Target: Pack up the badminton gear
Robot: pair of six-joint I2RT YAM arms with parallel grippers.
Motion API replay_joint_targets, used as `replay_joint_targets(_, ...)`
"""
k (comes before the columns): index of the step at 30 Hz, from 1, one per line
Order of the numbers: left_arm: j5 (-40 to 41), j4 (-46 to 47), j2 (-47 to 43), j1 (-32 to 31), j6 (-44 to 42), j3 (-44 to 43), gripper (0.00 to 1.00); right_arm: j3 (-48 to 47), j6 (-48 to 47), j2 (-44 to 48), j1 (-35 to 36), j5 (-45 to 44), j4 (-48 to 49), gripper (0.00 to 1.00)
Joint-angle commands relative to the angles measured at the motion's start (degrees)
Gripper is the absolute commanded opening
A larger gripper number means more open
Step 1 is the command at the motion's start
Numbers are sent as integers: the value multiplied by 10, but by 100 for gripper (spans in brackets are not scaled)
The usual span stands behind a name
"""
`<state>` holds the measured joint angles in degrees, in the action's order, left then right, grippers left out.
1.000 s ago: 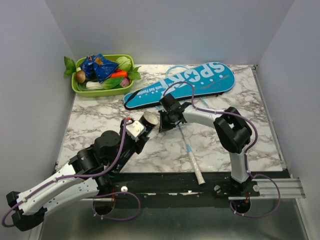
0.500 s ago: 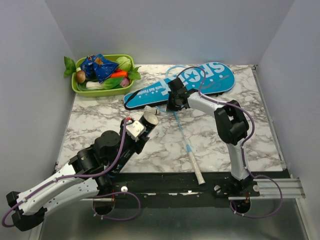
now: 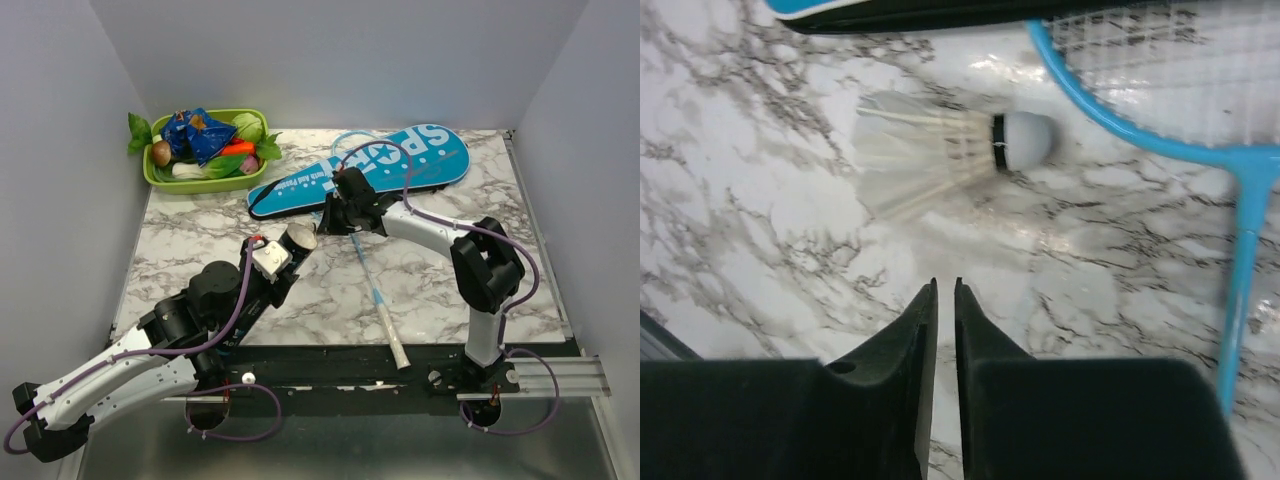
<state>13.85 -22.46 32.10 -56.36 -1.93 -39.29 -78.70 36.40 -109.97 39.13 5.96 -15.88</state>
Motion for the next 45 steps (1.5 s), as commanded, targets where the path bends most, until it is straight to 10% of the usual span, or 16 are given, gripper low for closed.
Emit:
replay_joint_targets(1, 2, 11, -6, 1, 0, -8, 0, -41, 0, -3, 13, 30, 35, 7)
replay_joint_targets(17, 8, 12, -22, 1, 3, -8, 0, -182, 64, -120, 83, 64, 30, 0)
replay_joint_targets(45, -6, 13, -22, 1, 4, -8, 0, 9, 155, -58, 86, -137, 22, 0)
